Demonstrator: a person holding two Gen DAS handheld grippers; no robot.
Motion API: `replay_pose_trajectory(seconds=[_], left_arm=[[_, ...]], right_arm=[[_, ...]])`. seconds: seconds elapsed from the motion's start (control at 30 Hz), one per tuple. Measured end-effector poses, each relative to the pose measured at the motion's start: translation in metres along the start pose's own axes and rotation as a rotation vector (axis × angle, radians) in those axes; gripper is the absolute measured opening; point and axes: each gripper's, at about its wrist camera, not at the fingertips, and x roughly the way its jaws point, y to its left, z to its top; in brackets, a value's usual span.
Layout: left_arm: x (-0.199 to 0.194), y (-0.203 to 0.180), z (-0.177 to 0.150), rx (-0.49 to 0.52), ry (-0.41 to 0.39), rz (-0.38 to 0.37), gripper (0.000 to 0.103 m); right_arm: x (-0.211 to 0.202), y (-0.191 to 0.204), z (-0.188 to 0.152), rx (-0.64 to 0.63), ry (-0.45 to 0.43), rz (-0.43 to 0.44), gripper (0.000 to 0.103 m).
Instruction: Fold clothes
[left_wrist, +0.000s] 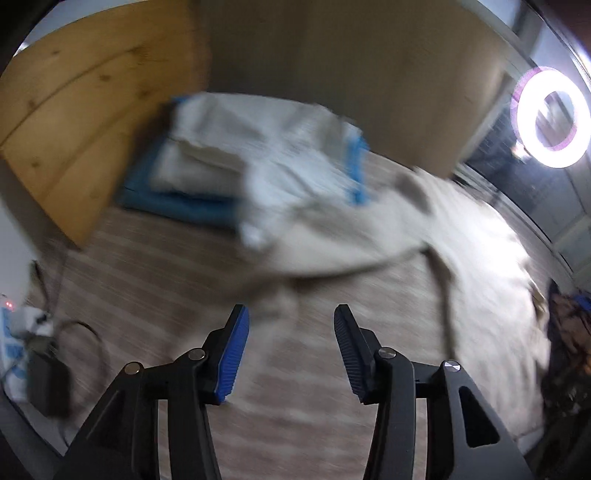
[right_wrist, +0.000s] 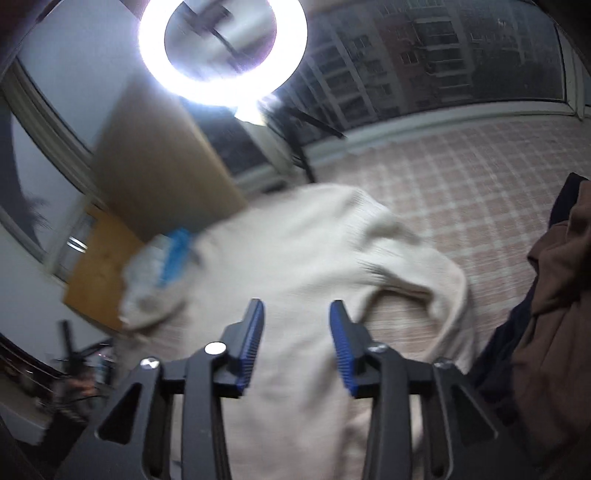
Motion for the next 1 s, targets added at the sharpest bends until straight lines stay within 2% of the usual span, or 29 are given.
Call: replay_pose_trajectory(seconds=[0.17,0.3,0.4,0.47,0.5,0.53,0.67,0.77,0.83,0.93,1.0], left_arm=[[0.036,0.027,0.000,0.074,0.097,0.000,0.046],[0.053,0.038,-0.001,0.105,0.114,-0.016,0.046],[0.065,0.040,0.003,0.141,0.128,-0.047,0.041],[0.069,0.035,0.004,0.165,0.138,-0.092,0.014],[0.069,0.031,0.004,0.188,0.141,-0.101,0.004],[0.068,0.026,0.003,0.216,0.140,-0.104,0.004],[0.039,0.003,-0.002,0.240,0.114,-0.205,0.003],[0.001,-0.040,-0.031,0.379,0.128,-0.326,0.011],[-0.016,-0.057,-0.050,0.441,0.140,-0.371,0.040],[-0.024,-0.050,-0.061,0.415,0.128,-0.357,0.040],[-0.019,-0.034,-0.060,0.336,0.126,-0.332,0.039]], right_arm=[[-0.009,0.075,-0.008,-0.034,-0.005,0.066,0.041],[0.003,0.127,-0.017,-0.061,0.019,0.127,0.041],[0.013,0.160,-0.024,-0.082,0.031,0.144,0.041],[0.020,0.176,-0.029,-0.094,0.042,0.146,0.041],[0.024,0.181,-0.032,-0.095,0.052,0.142,0.041],[0.029,0.184,-0.034,-0.093,0.062,0.138,0.041],[0.056,0.197,-0.043,-0.092,0.115,0.125,0.041],[0.084,0.207,-0.048,-0.101,0.167,0.121,0.041],[0.102,0.214,-0.051,-0.107,0.202,0.119,0.041],[0.137,0.231,-0.058,-0.130,0.266,0.130,0.041],[0.169,0.251,-0.065,-0.162,0.328,0.154,0.041]])
